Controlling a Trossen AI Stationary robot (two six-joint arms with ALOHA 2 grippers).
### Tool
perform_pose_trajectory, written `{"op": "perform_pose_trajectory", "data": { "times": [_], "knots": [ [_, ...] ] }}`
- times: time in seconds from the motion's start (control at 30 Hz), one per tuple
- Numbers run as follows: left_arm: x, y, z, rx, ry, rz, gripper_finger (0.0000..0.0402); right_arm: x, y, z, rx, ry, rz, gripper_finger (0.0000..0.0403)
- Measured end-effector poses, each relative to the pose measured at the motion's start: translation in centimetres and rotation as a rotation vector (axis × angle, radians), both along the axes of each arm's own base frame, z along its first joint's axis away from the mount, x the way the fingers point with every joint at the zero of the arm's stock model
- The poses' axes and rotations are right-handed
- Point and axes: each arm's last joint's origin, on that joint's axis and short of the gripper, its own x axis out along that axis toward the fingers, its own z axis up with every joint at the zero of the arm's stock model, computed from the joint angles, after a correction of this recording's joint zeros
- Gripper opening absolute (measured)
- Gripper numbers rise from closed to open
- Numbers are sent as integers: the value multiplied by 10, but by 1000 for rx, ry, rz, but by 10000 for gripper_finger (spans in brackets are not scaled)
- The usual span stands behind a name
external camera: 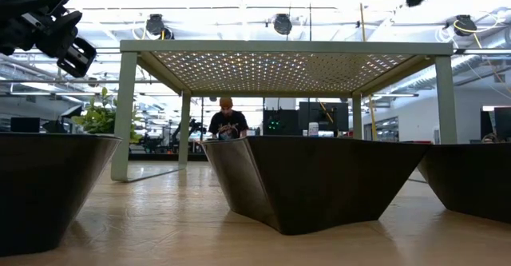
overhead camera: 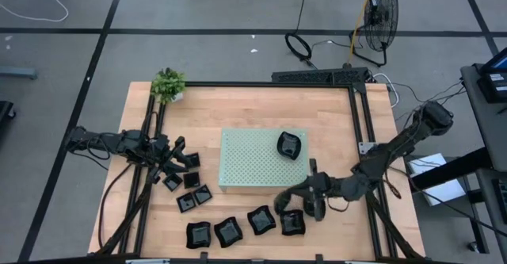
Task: Pick & Place Mini shaped plates
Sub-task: Stack the leaf-shaped plate on top of the leaf-shaped plate on the shelf
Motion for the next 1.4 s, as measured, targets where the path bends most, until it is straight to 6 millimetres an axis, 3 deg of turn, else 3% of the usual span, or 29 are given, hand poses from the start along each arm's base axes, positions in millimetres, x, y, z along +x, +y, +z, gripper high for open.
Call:
{"op": "perform_pose_trajectory", "data": {
  "times": [0.27,0.4,0.53,0.7,1.0,1.4],
  "knots": [
    [0,0,0,0,-1,0,129,30,-36,8,16,-140,-162,0],
    [0,0,0,0,0,0,129,41,-58,15,181,-235,-261,0],
    [0,0,0,0,0,0,129,47,-80,16,344,-277,-373,0],
    [0,0,0,0,0,0,129,41,-96,18,366,-244,-513,0],
    [0,0,0,0,0,0,129,5,-95,30,352,-169,-641,0],
    [0,0,0,0,0,0,129,-5,-86,14,433,-55,-667,0]
  ]
}}
